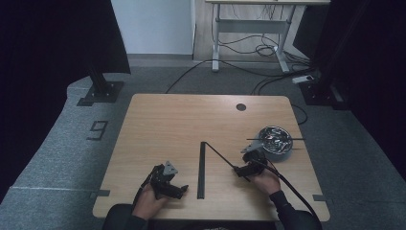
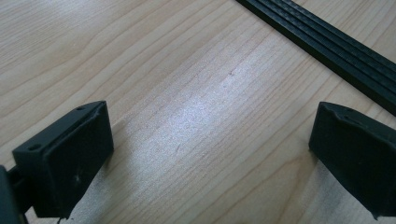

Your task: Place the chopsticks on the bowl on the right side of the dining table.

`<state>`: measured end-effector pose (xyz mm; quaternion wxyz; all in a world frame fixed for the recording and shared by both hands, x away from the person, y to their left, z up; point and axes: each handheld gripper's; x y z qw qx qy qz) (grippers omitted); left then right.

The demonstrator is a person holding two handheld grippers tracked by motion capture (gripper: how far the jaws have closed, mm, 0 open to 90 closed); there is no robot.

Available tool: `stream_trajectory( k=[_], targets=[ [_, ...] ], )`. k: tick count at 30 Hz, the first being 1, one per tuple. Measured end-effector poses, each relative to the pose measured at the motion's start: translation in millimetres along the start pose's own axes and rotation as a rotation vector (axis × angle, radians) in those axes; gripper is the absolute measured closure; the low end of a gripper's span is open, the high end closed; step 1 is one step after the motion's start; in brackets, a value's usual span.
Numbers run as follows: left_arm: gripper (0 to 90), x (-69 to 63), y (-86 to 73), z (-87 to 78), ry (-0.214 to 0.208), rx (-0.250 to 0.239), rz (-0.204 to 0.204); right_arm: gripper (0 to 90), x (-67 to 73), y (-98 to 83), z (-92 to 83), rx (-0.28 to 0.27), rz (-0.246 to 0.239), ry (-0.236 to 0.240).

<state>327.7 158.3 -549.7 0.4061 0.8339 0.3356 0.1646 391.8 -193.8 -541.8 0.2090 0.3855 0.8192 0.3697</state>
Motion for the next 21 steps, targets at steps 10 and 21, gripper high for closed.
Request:
stream_trajectory(
  k=[10,21],
  targets=[
    [0.0,0.0,0.0,0.0,0.000,0.000,-0.001,12.7,-13.7,-7.1,-8.1,0.005,0.039,-0.029],
    [0.0,0.1,0.1,0.1,0.000,0.000,0.000,3.1,-7.5,7.4,-9.0,-0.011,0.056,0.073]
  ],
)
Point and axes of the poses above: each handheld gripper's, and its own axes: z roughly forward along the jaws, y roughly out of its top, x roughly to its left, and after that the axes turned 11 degrees about -x, right-handed
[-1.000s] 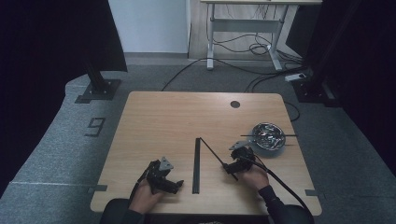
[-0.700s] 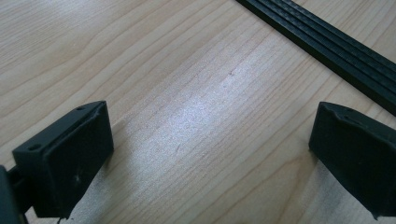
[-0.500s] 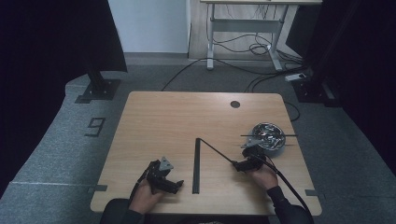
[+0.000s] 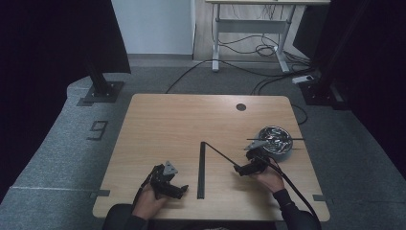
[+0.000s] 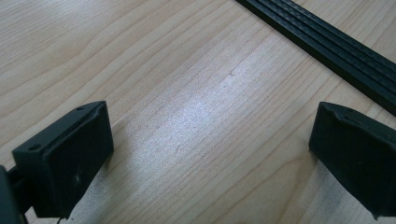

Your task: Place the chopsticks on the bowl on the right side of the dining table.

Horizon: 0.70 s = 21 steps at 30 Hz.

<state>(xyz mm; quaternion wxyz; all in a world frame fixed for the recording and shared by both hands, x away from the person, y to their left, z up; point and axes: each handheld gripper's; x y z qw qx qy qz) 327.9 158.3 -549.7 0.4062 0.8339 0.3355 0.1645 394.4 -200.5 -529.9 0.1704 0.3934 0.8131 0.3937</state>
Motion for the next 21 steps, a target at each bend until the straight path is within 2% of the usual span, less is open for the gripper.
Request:
stream_trajectory(
  k=[4,8,11,15,16,21],
  targets=[
    [0.0,0.1,0.1,0.1,0.000,0.000,0.002,9.8,2.3,4.0,2.3,0.006,-0.027,0.017],
    [0.0,0.1,0.1,0.1,-0.001,0.000,0.002,24.1,6.9,10.6,10.4,0.031,-0.067,0.049],
    [0.0,0.2,0.1,0.1,-0.001,0.000,0.002,28.9,8.8,13.7,14.5,0.036,-0.079,0.065],
    [0.0,0.1,0.1,0.1,-0.001,0.000,0.001,39.1,12.1,20.1,22.3,0.052,-0.106,0.086],
    [0.0,0.1,0.1,0.1,-0.001,0.000,0.002,44.2,13.0,22.8,25.8,0.069,-0.121,0.088],
    [0.0,0.1,0.1,0.1,-0.001,0.000,0.002,54.7,11.6,25.8,32.4,0.089,-0.125,0.095]
  ],
)
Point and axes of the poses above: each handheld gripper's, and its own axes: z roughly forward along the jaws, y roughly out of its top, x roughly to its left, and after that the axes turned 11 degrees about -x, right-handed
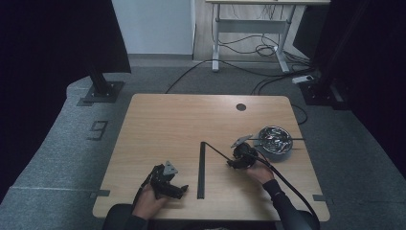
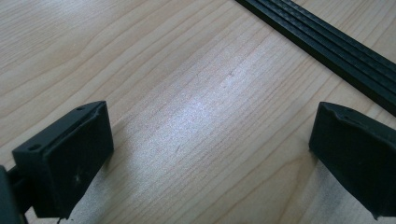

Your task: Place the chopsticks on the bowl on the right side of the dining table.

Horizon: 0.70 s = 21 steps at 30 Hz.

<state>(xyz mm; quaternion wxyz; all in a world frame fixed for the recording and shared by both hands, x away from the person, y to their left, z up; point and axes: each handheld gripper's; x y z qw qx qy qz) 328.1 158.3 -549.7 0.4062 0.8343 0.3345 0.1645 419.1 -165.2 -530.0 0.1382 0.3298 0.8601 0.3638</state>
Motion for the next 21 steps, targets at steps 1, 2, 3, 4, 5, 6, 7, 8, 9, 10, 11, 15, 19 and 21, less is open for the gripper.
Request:
stream_trajectory(
  k=[1,2,3,4,5,6,7,8,9,10,11,15,19,21],
  targets=[
    [0.0,0.0,0.0,0.0,0.000,0.000,0.000,56.2,-0.7,0.3,0.1,0.002,0.001,0.000],
    [0.0,-0.1,0.0,0.0,0.000,0.000,-0.002,58.4,-1.4,0.5,0.2,0.003,0.004,0.003],
    [0.0,-0.1,0.0,0.0,0.000,0.000,-0.002,58.4,-1.4,0.5,0.2,0.003,0.004,0.003],
    [0.0,-0.1,0.0,0.0,0.000,0.000,-0.002,59.8,-1.9,0.7,0.1,0.004,0.004,0.004],
    [0.0,-0.1,0.0,0.0,0.000,0.000,-0.002,61.3,-2.6,0.9,-0.2,0.007,0.001,0.008],
    [0.0,-0.1,0.0,0.0,0.000,0.000,-0.001,63.4,-3.7,0.9,-0.8,0.012,-0.004,0.012],
    [0.0,-0.1,0.0,0.0,0.000,0.000,-0.001,63.4,-3.7,0.9,-0.8,0.012,-0.004,0.012],
    [0.0,-0.1,0.0,0.0,0.000,0.000,-0.002,64.6,-4.2,1.0,-1.0,0.015,-0.005,0.013],
    [0.0,-0.1,-0.1,0.0,0.000,0.000,-0.002,66.1,-4.5,0.9,-1.2,0.015,-0.005,0.013],
    [0.0,-0.2,-0.1,0.0,0.000,0.000,-0.002,68.3,-4.3,0.8,-1.4,0.014,-0.005,0.013],
    [0.0,-0.2,-0.1,0.0,0.000,0.000,-0.002,71.2,-3.7,0.7,-1.5,0.013,-0.006,0.016],
    [0.0,-0.2,-0.1,0.0,0.000,0.000,-0.001,80.5,0.0,0.7,-1.7,0.012,-0.015,0.033],
    [0.0,-0.2,-0.1,0.0,0.000,0.000,-0.002,85.5,-1.3,0.5,-1.1,0.007,-0.003,0.034],
    [0.0,-0.2,-0.1,0.0,0.000,0.000,-0.002,85.7,-0.9,0.7,-1.1,0.007,-0.002,0.027]
  ],
)
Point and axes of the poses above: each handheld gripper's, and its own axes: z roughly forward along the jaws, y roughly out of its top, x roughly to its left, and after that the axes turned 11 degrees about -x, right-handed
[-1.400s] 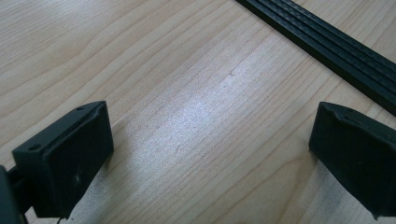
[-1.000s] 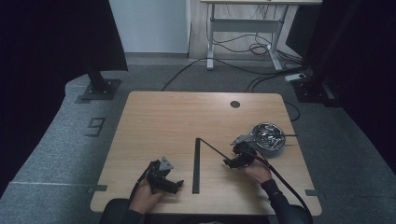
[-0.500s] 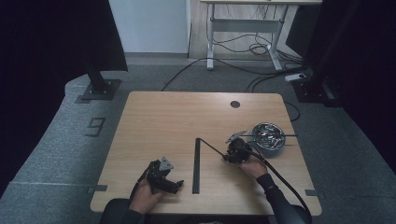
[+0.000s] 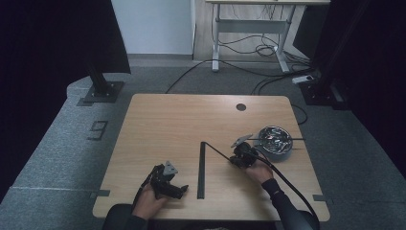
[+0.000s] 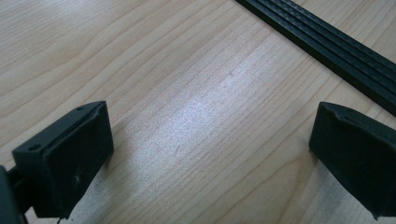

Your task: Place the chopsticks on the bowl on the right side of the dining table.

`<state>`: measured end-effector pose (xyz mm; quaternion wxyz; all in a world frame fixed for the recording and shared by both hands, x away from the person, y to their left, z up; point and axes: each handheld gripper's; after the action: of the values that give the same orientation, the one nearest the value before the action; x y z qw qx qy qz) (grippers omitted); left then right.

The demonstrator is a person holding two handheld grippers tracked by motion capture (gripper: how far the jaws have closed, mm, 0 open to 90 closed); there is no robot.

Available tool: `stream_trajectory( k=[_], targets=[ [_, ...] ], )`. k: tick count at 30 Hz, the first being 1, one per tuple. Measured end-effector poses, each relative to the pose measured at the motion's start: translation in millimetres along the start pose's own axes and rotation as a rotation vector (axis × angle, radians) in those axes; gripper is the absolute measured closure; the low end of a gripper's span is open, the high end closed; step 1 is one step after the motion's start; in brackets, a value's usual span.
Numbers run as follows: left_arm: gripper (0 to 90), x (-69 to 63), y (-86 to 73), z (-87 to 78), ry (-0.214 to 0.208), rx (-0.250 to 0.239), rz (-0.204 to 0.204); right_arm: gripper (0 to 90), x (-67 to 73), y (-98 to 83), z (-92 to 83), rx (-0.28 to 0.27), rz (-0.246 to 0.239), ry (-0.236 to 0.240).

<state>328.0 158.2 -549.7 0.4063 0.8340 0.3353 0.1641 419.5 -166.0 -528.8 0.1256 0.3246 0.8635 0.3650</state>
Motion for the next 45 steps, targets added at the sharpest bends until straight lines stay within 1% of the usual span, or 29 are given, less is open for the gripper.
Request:
stream_trajectory(
  k=[4,9,12,15,17,21,27,42,45],
  targets=[
    [0.0,0.0,0.0,0.0,0.000,0.000,0.000,85.8,1.1,0.2,0.0,0.000,0.004,-0.009],
    [0.0,0.1,0.0,0.0,0.000,0.000,0.002,85.8,2.7,0.8,-1.0,0.014,-0.025,-0.031],
    [0.0,0.1,0.0,0.0,0.000,0.000,0.001,85.8,2.4,0.6,-2.9,0.022,-0.023,-0.040],
    [0.0,0.1,0.1,0.0,0.000,0.000,0.002,85.7,3.2,1.5,-4.9,0.014,-0.025,-0.032],
    [0.0,0.1,0.1,0.0,0.000,0.000,0.001,85.7,5.5,3.6,-9.3,-0.002,-0.022,-0.024],
    [0.0,-0.1,0.0,0.2,0.000,-0.003,-0.001,85.7,6.5,5.6,-14.4,-0.008,-0.028,-0.027],
    [0.0,0.0,0.0,0.2,0.000,-0.003,-0.001,85.7,4.8,10.4,-28.3,-0.031,-0.026,-0.030],
    [0.0,0.0,0.1,0.2,0.000,-0.002,-0.001,85.7,2.9,20.3,-51.7,-0.069,-0.028,-0.040],
    [0.0,0.0,0.2,0.3,0.000,-0.002,-0.001,85.7,1.2,23.3,-59.1,-0.077,-0.026,-0.044]
  ],
)
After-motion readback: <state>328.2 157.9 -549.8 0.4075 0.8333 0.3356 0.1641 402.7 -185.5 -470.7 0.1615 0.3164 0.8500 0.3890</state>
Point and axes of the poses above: each handheld gripper's, and its own axes: z roughly forward along the jaws, y roughly out of its top, x roughly to its left, and after that the axes turned 11 degrees about -x, right-handed
